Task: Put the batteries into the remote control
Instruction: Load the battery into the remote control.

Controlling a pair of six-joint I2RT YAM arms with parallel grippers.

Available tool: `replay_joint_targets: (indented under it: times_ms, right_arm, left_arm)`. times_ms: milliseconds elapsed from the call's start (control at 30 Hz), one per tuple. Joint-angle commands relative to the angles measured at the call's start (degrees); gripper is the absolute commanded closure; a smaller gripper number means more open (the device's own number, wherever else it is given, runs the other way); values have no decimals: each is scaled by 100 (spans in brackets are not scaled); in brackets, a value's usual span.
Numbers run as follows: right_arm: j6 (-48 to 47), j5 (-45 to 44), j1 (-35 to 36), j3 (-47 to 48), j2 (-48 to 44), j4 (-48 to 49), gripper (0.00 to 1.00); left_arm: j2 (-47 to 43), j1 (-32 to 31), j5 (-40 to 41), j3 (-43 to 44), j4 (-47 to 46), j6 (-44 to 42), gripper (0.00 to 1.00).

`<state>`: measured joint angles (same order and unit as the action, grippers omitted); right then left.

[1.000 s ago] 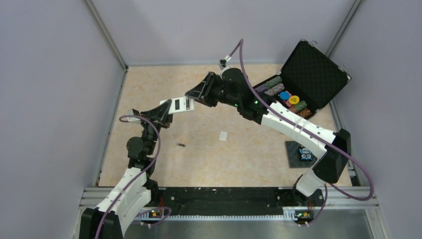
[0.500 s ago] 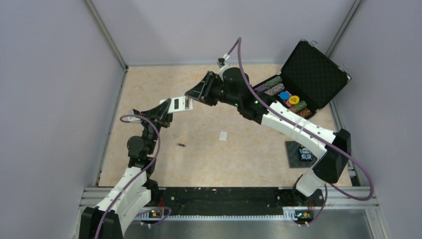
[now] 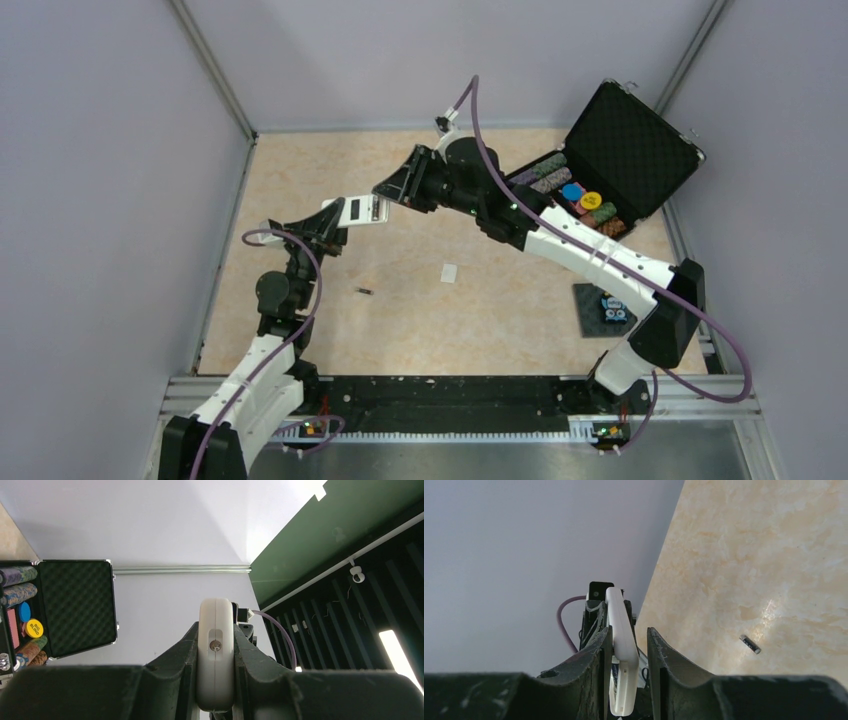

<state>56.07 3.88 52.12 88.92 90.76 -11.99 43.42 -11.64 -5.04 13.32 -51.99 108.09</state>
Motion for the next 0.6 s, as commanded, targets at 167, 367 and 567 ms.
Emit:
replay_joint_targets:
  times_ms: [167,367,567]
  right_arm:
    - [-583,-277,240,-95,37,-569,72]
    - [-768,-585,320,-214,-48,-541,73]
    - [-1139,-870,480,-233,-63,-541,73]
  left_arm:
    - [-18,13,449,434,-641,603,100]
    - [-206,13,674,430,-341,844,100]
    - [-290,13,751,468,-207,893,100]
